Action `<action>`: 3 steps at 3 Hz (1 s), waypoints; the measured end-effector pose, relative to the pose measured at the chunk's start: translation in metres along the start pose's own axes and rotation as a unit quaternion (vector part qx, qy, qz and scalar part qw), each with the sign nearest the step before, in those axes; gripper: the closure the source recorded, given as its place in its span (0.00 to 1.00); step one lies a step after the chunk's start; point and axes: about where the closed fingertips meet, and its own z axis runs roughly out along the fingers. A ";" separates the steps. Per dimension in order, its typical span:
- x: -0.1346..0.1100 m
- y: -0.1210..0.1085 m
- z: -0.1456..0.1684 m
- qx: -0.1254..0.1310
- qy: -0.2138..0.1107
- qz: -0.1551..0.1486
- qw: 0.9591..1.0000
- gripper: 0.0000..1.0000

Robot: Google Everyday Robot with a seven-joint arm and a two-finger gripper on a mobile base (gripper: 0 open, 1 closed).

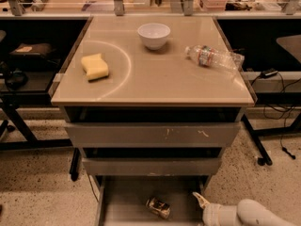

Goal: Pick orange can from bottom drawer and place on counter

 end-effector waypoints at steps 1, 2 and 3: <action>0.010 -0.014 0.047 -0.018 -0.020 0.000 1.000 0.00; 0.021 -0.032 0.085 -0.023 -0.034 0.004 0.999 0.00; 0.026 -0.042 0.115 -0.024 -0.039 0.003 0.999 0.00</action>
Offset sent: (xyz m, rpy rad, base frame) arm 0.0798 0.0482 -0.1090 0.1045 0.0154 0.0276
